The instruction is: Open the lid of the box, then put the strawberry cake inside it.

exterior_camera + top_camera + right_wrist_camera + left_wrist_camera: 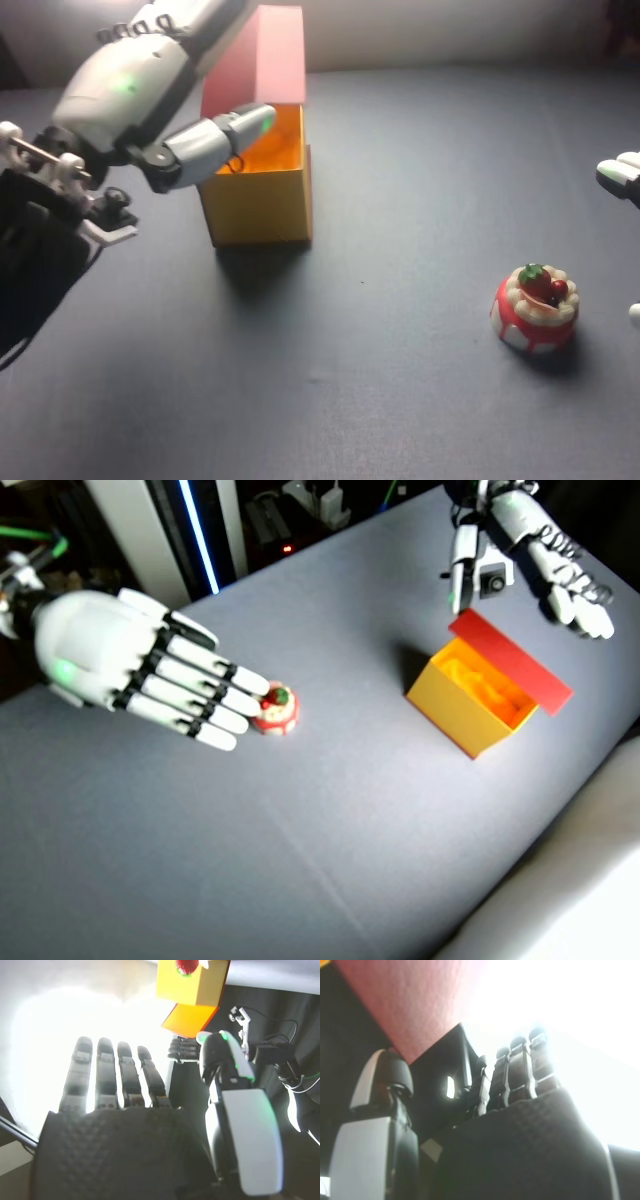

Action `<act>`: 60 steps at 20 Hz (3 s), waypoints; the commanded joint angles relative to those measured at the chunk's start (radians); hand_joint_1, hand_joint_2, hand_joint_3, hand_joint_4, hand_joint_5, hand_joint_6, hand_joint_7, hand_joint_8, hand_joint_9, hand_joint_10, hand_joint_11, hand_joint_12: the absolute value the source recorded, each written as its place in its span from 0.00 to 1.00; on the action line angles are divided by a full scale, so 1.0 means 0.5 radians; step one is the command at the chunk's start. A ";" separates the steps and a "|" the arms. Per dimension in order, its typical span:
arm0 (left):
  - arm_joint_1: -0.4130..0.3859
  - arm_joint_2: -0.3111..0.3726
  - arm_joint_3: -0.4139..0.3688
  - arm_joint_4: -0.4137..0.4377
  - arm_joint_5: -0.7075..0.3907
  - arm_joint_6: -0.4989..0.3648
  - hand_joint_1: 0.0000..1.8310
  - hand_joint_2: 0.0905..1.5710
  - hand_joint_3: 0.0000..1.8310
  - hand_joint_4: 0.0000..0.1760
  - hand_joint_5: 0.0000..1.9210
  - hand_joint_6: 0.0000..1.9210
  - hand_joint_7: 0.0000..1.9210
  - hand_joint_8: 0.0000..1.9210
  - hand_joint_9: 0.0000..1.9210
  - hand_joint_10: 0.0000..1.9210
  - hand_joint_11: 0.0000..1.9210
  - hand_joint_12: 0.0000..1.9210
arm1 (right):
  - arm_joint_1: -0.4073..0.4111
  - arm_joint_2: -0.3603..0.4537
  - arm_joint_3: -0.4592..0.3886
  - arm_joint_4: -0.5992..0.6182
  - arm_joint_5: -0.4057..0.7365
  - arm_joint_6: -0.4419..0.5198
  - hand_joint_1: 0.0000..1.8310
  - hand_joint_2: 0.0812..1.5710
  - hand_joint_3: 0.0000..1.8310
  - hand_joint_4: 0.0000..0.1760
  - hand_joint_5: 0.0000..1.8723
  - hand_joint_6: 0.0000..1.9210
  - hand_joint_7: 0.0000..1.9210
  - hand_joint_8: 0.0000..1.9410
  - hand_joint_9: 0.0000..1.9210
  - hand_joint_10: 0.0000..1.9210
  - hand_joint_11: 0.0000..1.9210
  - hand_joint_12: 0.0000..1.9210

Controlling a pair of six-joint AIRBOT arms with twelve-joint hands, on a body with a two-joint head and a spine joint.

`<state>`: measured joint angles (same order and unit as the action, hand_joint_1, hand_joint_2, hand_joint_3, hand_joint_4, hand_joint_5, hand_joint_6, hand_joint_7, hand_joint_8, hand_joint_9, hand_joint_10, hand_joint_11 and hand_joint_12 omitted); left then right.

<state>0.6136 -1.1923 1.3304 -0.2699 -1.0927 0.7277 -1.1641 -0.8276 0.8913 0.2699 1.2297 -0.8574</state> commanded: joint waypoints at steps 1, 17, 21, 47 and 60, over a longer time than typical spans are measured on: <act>-0.006 0.034 0.004 -0.044 -0.343 -0.015 0.28 0.84 0.00 0.49 0.00 0.00 0.00 0.00 0.00 0.00 0.00 0.01 | -0.004 0.005 0.009 0.007 0.250 0.017 0.24 0.82 0.00 0.00 0.00 0.00 0.00 0.00 0.00 0.00 0.00 0.00; 0.387 0.204 -0.084 -0.583 -0.722 -0.063 0.25 0.92 0.00 1.00 0.00 0.00 0.00 0.00 0.02 0.01 0.00 0.22 | -0.010 0.005 0.008 0.016 0.251 0.032 0.26 0.83 0.00 0.00 0.00 0.00 0.00 0.00 0.00 0.00 0.00 0.00; 0.383 0.212 -0.078 -0.537 -0.691 -0.083 0.32 0.88 0.00 1.00 0.00 0.00 0.00 0.00 0.02 0.01 0.00 0.60 | -0.010 0.005 0.008 0.016 0.251 0.033 0.27 0.83 0.00 0.00 0.00 0.00 0.00 0.00 0.00 0.00 0.00 0.00; -0.103 -0.064 0.136 0.417 0.456 -0.026 0.53 0.74 0.01 0.53 0.00 0.00 0.00 0.00 0.00 0.00 0.00 0.00 | -0.020 -0.004 0.012 0.016 0.251 0.036 0.28 0.83 0.00 0.00 0.00 0.00 0.00 0.00 0.00 0.00 0.00 0.00; -0.147 0.015 0.138 0.170 0.117 -0.015 0.36 0.85 0.01 0.75 0.00 0.00 0.00 0.00 0.00 0.00 0.00 0.00 | -0.029 -0.008 0.015 0.018 0.251 0.040 0.26 0.84 0.00 0.00 0.00 0.00 0.00 0.00 0.00 0.00 0.00 0.00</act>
<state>0.5472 -1.1923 1.3952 -0.1802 -0.8852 0.7204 -1.1782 -0.8322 0.8944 0.2768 1.2297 -0.8436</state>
